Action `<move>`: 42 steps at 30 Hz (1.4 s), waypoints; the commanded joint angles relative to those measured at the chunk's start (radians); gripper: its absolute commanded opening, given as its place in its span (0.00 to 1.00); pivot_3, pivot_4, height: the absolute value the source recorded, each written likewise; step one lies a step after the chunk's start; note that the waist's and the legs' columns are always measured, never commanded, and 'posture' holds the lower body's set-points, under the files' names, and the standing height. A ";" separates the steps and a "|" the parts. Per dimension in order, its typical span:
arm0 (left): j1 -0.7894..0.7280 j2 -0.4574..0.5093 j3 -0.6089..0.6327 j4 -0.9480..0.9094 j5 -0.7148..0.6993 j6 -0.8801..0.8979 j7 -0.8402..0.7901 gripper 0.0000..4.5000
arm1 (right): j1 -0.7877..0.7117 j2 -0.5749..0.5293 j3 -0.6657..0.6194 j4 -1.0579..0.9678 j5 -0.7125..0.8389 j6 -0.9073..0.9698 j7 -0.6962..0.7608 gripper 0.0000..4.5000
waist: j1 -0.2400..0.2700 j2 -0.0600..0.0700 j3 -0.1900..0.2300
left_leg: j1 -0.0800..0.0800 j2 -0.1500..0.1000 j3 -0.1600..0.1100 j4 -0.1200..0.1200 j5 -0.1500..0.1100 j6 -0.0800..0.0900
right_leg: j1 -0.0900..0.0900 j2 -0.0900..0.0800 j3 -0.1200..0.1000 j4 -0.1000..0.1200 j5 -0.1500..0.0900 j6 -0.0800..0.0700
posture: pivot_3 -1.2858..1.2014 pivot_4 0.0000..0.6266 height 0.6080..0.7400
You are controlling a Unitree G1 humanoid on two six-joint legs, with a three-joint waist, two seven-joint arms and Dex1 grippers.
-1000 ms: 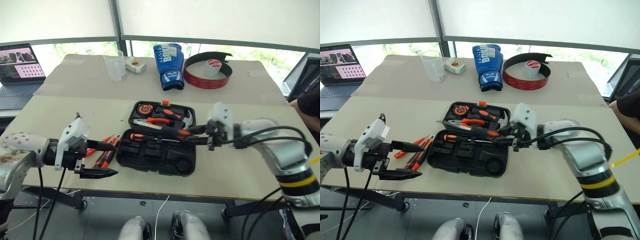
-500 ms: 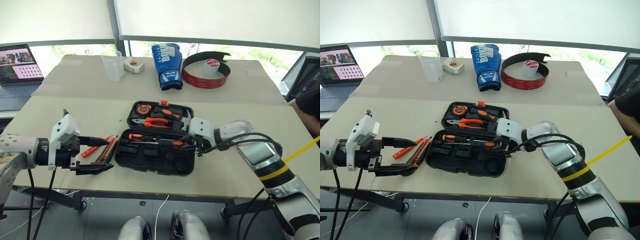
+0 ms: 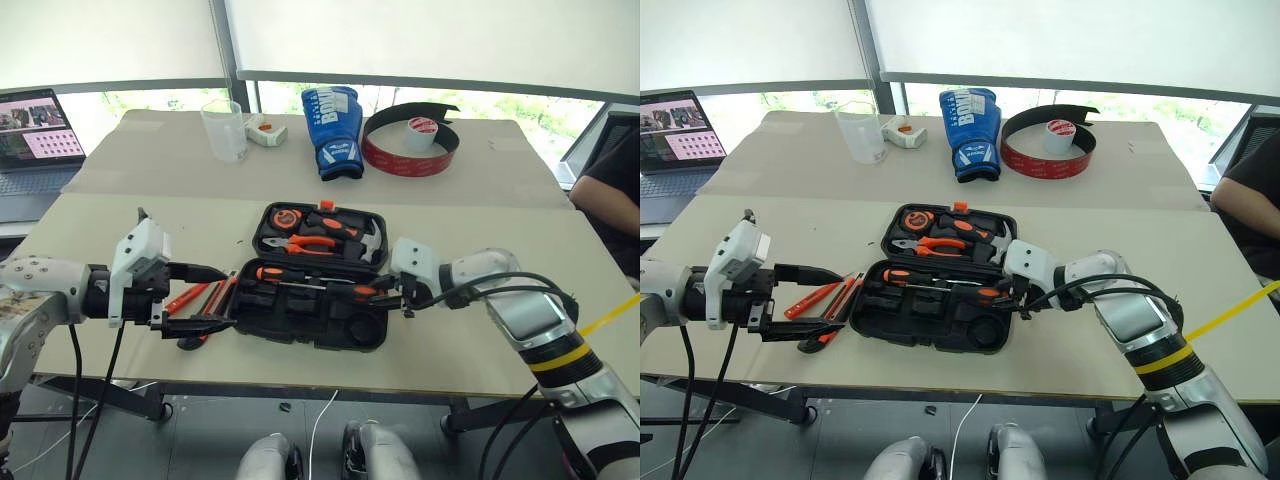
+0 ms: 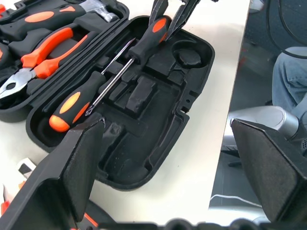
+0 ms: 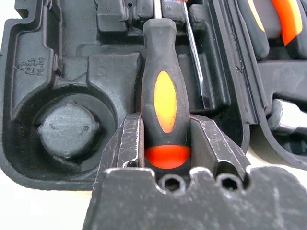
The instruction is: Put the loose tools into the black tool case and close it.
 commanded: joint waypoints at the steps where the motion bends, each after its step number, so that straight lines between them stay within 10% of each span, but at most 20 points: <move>1: -0.034 0.009 -0.003 0.007 0.007 -0.027 -0.005 1.00 | -0.033 0.022 -0.031 -0.065 0.026 0.040 -0.018 0.73 | 0.000 0.000 0.000 | 0.000 0.000 0.000 0.000 0.000 0.000 | 0.000 0.000 0.000 0.000 0.000 0.000 | 0.52 0.24 0.90; 5: -0.034 0.012 -0.011 0.023 0.012 -0.044 -0.014 1.00 | -0.056 0.070 -0.037 -0.081 0.051 0.090 -0.045 0.73 | -0.001 0.000 0.000 | 0.000 0.000 0.000 0.000 0.000 0.000 | 0.000 0.000 0.000 0.000 0.000 0.000 | 0.52 0.24 0.90; 16: -0.004 0.008 -0.002 0.021 0.018 -0.066 -0.007 1.00 | -0.076 0.176 0.031 0.017 -0.005 0.066 -0.106 0.01 | -0.005 0.000 0.000 | 0.000 0.000 0.000 0.000 0.000 0.000 | 0.000 0.000 0.000 0.000 0.000 0.000 | 0.52 0.24 0.90; 29: 0.033 -0.002 0.008 -0.010 0.011 -0.069 0.014 1.00 | -0.045 0.190 0.122 0.097 -0.117 0.006 -0.119 0.01 | -0.010 -0.001 -0.001 | 0.006 0.000 0.000 -0.002 0.000 -0.003 | 0.004 0.000 0.001 0.001 0.000 0.000 | 0.52 0.24 0.90; 37: 0.156 -0.007 0.118 0.059 0.046 -0.064 0.081 1.00 | -0.088 0.206 -0.139 -0.121 0.166 0.141 -0.074 0.01 | -0.012 0.000 -0.001 | 0.002 0.000 0.000 -0.002 0.001 -0.002 | 0.000 0.000 0.001 0.001 0.000 -0.001 | 0.52 0.24 0.90; 42: 0.370 -0.037 0.328 0.101 0.080 -0.065 0.131 1.00 | -0.060 0.101 -0.293 -0.295 0.401 0.295 0.005 0.32 | -0.008 0.000 0.000 | -0.001 0.000 -0.001 -0.003 0.001 -0.002 | -0.002 0.000 -0.001 -0.001 0.002 -0.004 | 0.52 0.24 0.90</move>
